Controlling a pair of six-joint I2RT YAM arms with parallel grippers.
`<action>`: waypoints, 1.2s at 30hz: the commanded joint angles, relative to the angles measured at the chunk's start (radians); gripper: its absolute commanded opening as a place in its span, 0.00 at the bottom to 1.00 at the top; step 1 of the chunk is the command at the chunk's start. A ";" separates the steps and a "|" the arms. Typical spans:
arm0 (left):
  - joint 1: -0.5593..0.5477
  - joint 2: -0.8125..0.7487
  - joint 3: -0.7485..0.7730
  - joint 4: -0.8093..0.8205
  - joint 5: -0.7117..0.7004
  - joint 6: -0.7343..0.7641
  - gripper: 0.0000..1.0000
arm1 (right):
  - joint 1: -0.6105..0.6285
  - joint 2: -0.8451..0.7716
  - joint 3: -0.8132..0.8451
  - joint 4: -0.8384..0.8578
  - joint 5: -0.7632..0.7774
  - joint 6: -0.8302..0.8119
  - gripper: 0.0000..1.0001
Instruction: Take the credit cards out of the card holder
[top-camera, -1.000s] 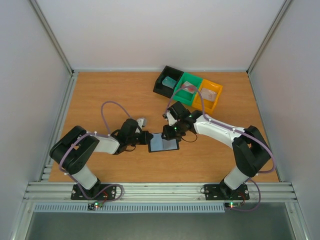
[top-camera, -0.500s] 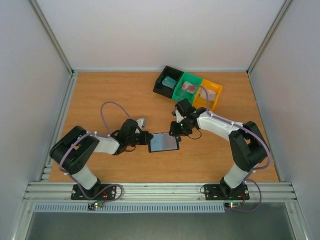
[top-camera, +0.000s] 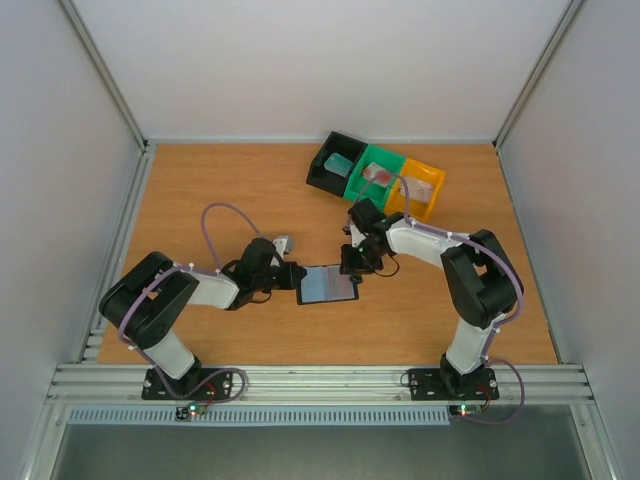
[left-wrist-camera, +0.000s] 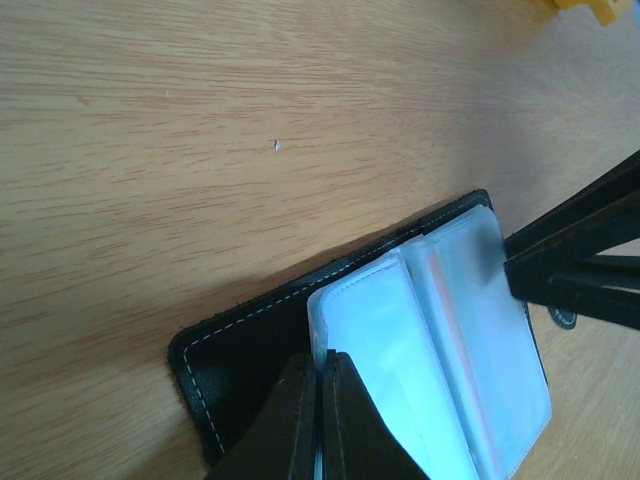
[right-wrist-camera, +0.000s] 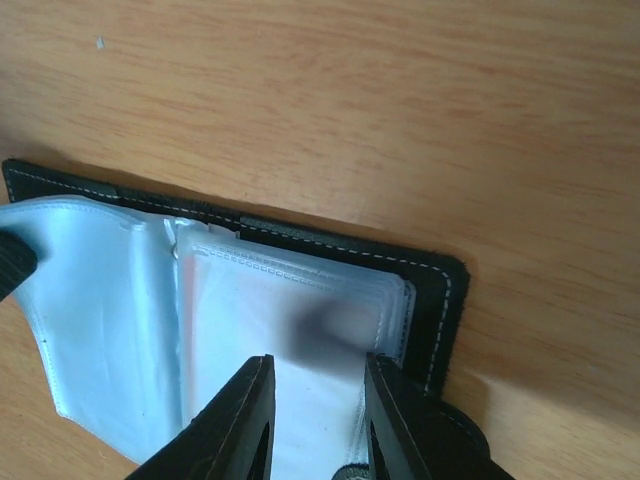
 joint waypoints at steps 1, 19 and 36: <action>-0.007 0.006 -0.007 0.058 -0.005 -0.001 0.00 | 0.016 0.037 0.017 -0.007 -0.055 0.002 0.26; -0.008 0.006 -0.011 0.061 -0.008 -0.003 0.00 | 0.040 0.022 0.021 -0.033 -0.044 -0.001 0.42; -0.008 0.007 -0.012 0.063 -0.009 -0.006 0.00 | 0.052 -0.044 0.022 0.063 -0.246 0.011 0.36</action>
